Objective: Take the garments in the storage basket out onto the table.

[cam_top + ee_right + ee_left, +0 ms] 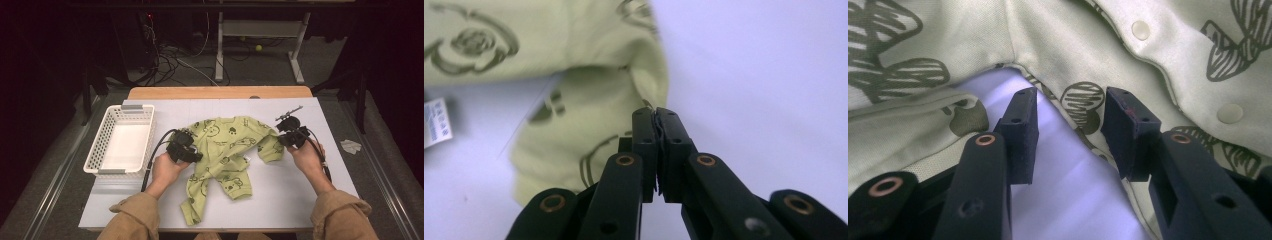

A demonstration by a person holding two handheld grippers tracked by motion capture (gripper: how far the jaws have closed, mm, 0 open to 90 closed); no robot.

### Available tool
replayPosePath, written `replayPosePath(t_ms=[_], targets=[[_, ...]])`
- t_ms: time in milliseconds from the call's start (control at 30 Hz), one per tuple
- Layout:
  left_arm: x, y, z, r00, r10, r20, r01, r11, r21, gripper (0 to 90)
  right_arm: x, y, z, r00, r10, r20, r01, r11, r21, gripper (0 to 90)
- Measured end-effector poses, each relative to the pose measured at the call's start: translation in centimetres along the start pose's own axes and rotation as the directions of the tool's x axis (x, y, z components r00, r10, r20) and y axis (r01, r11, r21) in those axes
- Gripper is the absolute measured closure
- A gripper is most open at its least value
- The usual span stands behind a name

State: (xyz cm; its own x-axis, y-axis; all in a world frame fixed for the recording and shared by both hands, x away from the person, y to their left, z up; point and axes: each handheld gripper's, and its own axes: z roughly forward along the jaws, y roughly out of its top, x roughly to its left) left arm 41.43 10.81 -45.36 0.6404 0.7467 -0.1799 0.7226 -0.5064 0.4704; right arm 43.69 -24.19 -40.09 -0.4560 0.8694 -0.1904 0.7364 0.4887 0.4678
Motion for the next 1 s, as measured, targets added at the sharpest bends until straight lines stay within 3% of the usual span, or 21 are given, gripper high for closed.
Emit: replayPosePath(t_ms=[133,233,333,433,567,700,900,1000], targets=[[-0.1,0.0,0.0,1.0,0.002,-0.007,-0.002,1.0,0.003,54.5,-0.6,1.0,-1.9,0.9999,0.007,0.013,-0.007,0.999,-0.049,89.1],[-0.1,0.0,0.0,1.0,-0.001,-0.003,0.001,1.0,0.002,54.5,0.2,1.1,-2.2,0.9997,-0.026,0.002,0.026,0.998,-0.061,89.2],[0.0,0.0,0.0,1.0,-0.003,0.0,0.003,1.0,0.0,54.6,2.1,0.6,-1.3,0.9939,-0.097,-0.052,0.096,0.995,-0.031,88.9],[-0.1,0.0,0.0,1.0,-0.004,-0.004,0.004,1.0,0.001,54.6,4.1,-0.2,0.7,0.9824,-0.104,-0.155,0.106,0.994,0.006,88.8],[-0.1,0.0,0.0,1.0,-0.001,-0.004,0.001,1.0,0.001,54.5,5.4,-0.8,2.7,0.9742,-0.108,-0.198,0.118,0.992,0.04,86.3],[0.0,0.0,0.1,1.0,-0.002,-0.002,0.002,1.0,-0.001,54.7,5.3,-0.8,1.8,0.9687,-0.094,-0.23,0.098,0.995,0.008,79.2],[-0.2,0.0,0.1,0.9999,0.002,-0.013,-0.002,1.0,0.003,54.7,2.8,-1.1,-0.2,0.9746,0.001,-0.224,-0.017,0.997,-0.071,79.4],[-0.1,0.0,0.1,1.0,-0.002,-0.009,0.002,1.0,0.003,54.7,1.8,-1.3,-0.6,0.9647,0.045,-0.259,-0.073,0.992,-0.1,78.9]])
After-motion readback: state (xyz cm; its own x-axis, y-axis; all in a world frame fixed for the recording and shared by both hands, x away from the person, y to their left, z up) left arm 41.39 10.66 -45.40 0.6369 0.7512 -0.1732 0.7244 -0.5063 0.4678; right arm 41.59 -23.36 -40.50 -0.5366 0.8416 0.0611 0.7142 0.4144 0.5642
